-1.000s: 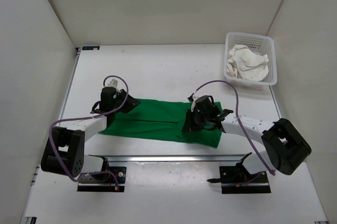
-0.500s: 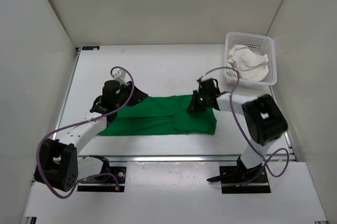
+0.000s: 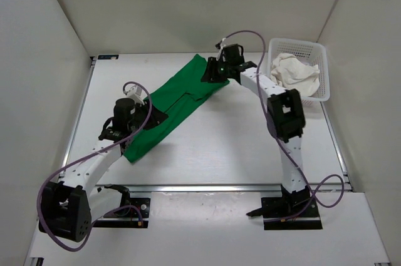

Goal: Fold and stack the t-shirts
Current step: Rotate the tshirt 90 degrees

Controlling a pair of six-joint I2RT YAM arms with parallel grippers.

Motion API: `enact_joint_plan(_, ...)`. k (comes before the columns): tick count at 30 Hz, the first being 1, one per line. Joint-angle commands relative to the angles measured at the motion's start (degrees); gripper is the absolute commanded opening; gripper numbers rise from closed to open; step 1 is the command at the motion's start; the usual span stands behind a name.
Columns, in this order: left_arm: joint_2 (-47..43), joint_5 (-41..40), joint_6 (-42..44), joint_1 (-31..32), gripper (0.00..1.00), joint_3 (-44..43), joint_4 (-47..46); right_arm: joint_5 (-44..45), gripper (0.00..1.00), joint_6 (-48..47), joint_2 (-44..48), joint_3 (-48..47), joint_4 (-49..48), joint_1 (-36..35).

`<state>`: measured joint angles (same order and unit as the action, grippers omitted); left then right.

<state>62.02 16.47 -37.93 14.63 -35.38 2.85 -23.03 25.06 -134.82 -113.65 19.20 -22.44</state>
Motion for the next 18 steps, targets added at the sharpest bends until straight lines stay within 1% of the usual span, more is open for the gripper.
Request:
enact_joint_plan(1,-1.11,-0.74,1.10,-2.15,0.36,1.01,1.19,2.54,0.41,-6.34,19.58,11.18,-2.83,-3.66)
enact_joint_plan(2,-0.85,-0.91,1.45,-2.67,0.36,0.75,1.63,2.46,0.44,-5.82,23.52,15.17,-6.25,-3.75)
enact_joint_plan(3,-0.76,-1.17,2.15,-2.85,0.36,0.75,1.89,2.29,0.44,-3.72,26.60,22.95,-10.46,-4.80)
enact_joint_plan(4,-1.19,-1.18,2.42,-3.55,0.36,0.66,2.33,1.50,0.43,-1.61,27.94,30.16,-12.59,-6.29)
enact_joint_plan(5,-1.55,-1.52,3.21,-4.34,0.36,1.18,3.20,1.32,0.42,0.23,29.78,33.72,-17.13,-8.13)
enact_joint_plan(6,-2.25,-2.05,3.39,-4.96,0.36,1.45,3.30,1.06,0.41,1.38,30.32,38.89,-18.66,-8.67)
enact_joint_plan(7,-2.86,-2.14,4.00,-4.88,0.36,1.62,4.26,0.62,0.40,3.05,30.41,42.16,-22.24,-10.77)
enact_joint_plan(8,-3.22,-2.58,4.53,-4.44,0.36,1.28,5.22,0.53,0.40,4.28,29.98,43.49,-24.02,-12.70)
enact_joint_plan(11,-4.01,-3.20,5.33,-3.21,0.36,1.36,6.11,1.14,0.40,4.56,26.37,41.94,-24.39,-16.57)
enact_joint_plan(13,-4.88,-3.37,5.24,-3.21,0.36,1.54,6.11,1.49,0.41,4.56,23.91,38.34,-23.60,-17.98)
enact_joint_plan(18,-6.30,-3.72,5.15,-2.51,0.36,1.80,5.77,5.00,0.42,4.39,16.98,33.14,-19.38,-22.21)
